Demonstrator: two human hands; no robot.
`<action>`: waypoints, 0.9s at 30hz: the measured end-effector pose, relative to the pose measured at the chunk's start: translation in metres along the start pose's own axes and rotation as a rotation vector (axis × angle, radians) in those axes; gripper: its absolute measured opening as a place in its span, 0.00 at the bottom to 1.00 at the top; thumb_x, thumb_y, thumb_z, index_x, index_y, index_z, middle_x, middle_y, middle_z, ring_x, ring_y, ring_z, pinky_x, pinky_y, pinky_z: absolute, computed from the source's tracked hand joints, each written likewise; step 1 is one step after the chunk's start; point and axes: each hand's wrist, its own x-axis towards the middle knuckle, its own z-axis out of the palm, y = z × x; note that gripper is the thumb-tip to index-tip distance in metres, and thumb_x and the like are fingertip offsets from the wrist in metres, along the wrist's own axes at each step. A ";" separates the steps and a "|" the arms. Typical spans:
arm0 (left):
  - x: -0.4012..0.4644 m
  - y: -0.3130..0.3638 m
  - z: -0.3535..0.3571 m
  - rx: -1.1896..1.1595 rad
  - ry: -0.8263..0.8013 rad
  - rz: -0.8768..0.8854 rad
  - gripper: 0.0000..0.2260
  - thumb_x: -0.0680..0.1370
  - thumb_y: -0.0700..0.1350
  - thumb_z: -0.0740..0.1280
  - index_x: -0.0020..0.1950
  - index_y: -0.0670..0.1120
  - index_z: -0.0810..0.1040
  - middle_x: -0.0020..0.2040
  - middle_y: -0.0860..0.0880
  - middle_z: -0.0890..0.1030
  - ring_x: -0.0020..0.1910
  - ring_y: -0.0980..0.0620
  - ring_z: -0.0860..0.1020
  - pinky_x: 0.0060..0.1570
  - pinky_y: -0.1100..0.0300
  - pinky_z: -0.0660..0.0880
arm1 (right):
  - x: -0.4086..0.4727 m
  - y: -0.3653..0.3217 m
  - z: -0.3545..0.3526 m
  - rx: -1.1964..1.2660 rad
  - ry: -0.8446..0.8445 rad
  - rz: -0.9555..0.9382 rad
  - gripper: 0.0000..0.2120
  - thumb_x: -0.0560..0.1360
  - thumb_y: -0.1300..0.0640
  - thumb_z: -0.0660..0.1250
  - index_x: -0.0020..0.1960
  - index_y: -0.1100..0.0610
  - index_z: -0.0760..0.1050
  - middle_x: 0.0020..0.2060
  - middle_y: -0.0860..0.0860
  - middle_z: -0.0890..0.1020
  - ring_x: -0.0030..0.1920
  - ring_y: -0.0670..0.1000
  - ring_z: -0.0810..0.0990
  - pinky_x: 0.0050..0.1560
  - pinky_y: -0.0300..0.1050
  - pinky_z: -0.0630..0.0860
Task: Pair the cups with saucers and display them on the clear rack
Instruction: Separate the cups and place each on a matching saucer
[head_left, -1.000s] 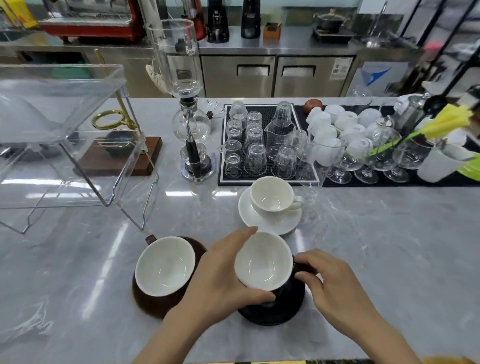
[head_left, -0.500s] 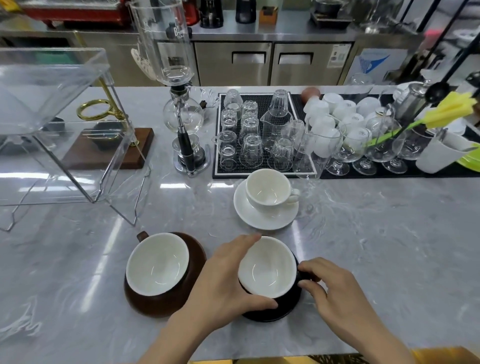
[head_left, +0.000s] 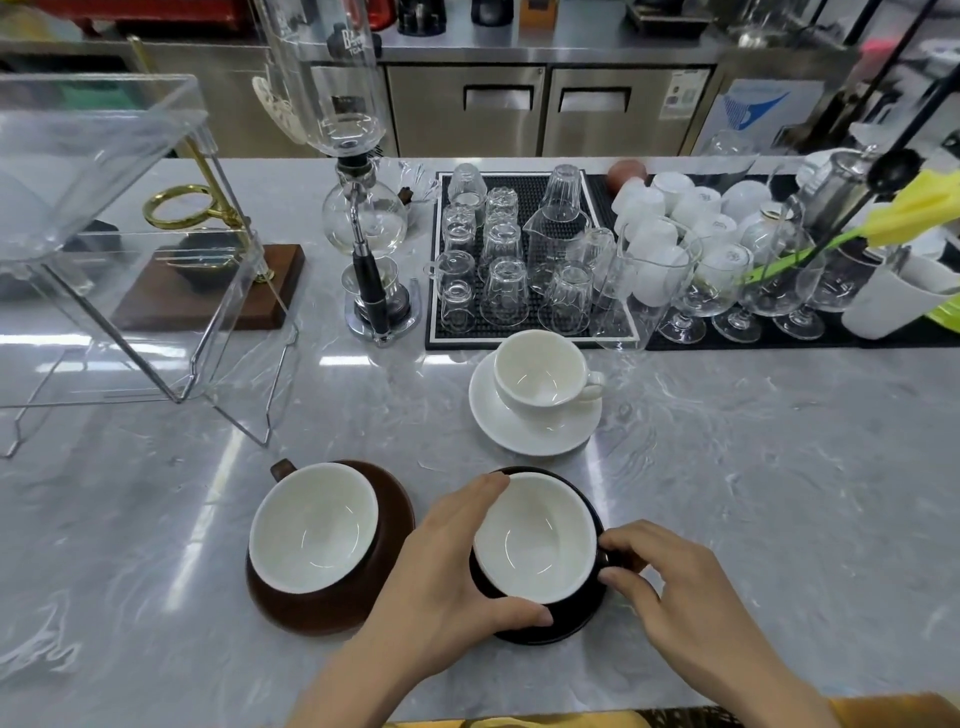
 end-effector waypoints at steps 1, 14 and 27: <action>0.000 0.000 0.000 -0.002 0.007 -0.003 0.51 0.58 0.62 0.81 0.77 0.61 0.62 0.68 0.72 0.64 0.69 0.71 0.62 0.62 0.83 0.54 | 0.000 0.000 0.000 0.005 0.004 0.005 0.08 0.71 0.56 0.69 0.48 0.46 0.80 0.43 0.38 0.79 0.43 0.40 0.79 0.45 0.27 0.70; -0.012 -0.005 0.002 -0.095 0.131 -0.019 0.39 0.65 0.67 0.73 0.74 0.62 0.66 0.72 0.69 0.68 0.73 0.70 0.63 0.68 0.75 0.59 | -0.002 -0.003 -0.009 0.157 0.033 0.119 0.13 0.68 0.61 0.77 0.48 0.47 0.83 0.46 0.39 0.83 0.44 0.45 0.82 0.46 0.30 0.74; -0.047 -0.014 0.023 -0.242 0.503 -0.208 0.19 0.66 0.62 0.75 0.54 0.60 0.78 0.47 0.60 0.81 0.45 0.54 0.80 0.44 0.67 0.77 | 0.012 0.001 -0.006 0.303 0.206 0.395 0.04 0.72 0.50 0.72 0.47 0.45 0.81 0.41 0.36 0.84 0.42 0.41 0.83 0.42 0.39 0.80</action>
